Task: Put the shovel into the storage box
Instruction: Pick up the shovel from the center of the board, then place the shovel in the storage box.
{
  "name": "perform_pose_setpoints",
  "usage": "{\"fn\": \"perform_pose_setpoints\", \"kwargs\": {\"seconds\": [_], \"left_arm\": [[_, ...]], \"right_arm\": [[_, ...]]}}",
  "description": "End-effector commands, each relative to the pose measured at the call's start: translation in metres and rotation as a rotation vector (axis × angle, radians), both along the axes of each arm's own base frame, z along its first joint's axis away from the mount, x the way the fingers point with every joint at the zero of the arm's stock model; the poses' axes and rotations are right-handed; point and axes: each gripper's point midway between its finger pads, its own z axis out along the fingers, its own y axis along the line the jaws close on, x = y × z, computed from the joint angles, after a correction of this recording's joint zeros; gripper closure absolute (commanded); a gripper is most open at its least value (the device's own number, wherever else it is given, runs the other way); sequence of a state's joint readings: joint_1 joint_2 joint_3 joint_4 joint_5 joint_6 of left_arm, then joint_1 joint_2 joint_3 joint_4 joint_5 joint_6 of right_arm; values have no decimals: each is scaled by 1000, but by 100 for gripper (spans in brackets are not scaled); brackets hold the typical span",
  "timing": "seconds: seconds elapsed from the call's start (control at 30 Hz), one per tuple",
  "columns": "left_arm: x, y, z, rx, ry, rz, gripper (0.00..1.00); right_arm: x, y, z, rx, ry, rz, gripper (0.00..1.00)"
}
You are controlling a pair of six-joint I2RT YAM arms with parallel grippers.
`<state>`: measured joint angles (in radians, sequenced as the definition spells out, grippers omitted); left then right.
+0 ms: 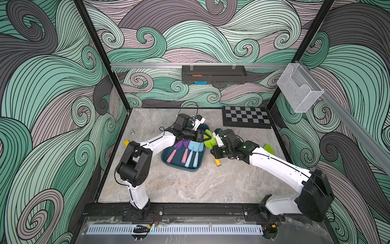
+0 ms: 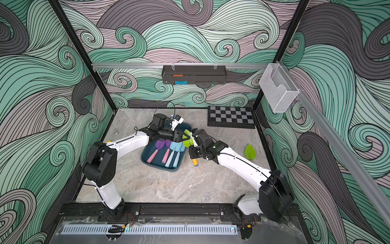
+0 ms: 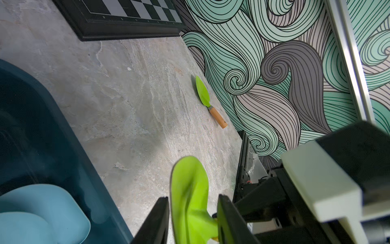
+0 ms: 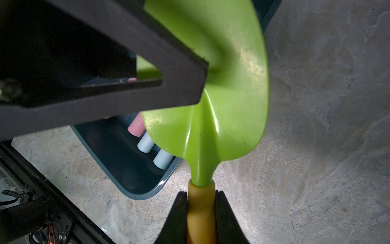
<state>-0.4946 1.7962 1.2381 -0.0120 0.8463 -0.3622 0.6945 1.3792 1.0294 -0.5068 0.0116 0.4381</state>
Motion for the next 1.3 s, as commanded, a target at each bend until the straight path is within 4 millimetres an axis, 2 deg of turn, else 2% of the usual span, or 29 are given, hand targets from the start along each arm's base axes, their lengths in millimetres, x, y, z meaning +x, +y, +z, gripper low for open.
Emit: {"fn": "perform_pose_setpoints", "kwargs": {"seconds": [0.0, 0.1, 0.17, 0.2, 0.27, 0.3, 0.33, 0.37, 0.43, 0.53, 0.63, 0.73, 0.87, 0.97, 1.03, 1.27], "left_arm": [[4, -4, 23, -28, -62, 3, 75], [2, -5, 25, -31, -62, -1, 94], [1, -5, 27, -33, -65, -3, 100], [1, -5, 28, -34, -68, -4, 100], [-1, -6, 31, -43, -72, -15, 100], [-2, -6, 33, -46, -75, -21, 100], [-1, -6, 37, -48, -85, -26, 100], [-1, -4, 41, -45, -91, -33, 100], [2, 1, 49, -30, -104, -47, 100], [11, 19, 66, 26, -112, -67, 100], [21, 45, 76, 108, -146, -87, 100], [30, 72, 63, 209, -156, -86, 100], [41, 112, 23, 428, -125, -79, 100], [50, 137, -5, 614, -103, -97, 100], [54, 150, -17, 708, -60, -106, 100], [73, 158, -37, 700, -21, -183, 100]], "right_arm": [[3, 7, 17, 35, -46, -9, 100], [3, 10, 20, 39, -55, -7, 100], [2, 12, 23, 41, -68, 0, 98], [1, 13, 25, 40, -75, 2, 90], [1, 15, 31, 44, -103, 10, 82], [1, 15, 35, 48, -122, 15, 69], [0, 14, 41, 52, -148, 13, 47], [0, 10, 46, 56, -178, 5, 44], [1, -4, 55, 39, -236, -36, 41], [1, -36, 62, -31, -309, -114, 34], [-1, -68, 58, -79, -304, -174, 32], [-3, -100, 46, -88, -258, -247, 32], [-8, -143, 34, -117, -220, -360, 30], [-11, -164, 26, -119, -188, -416, 28], [-15, -169, 23, -99, -179, -431, 27], [-25, -189, 8, -127, -146, -472, 27]]}}
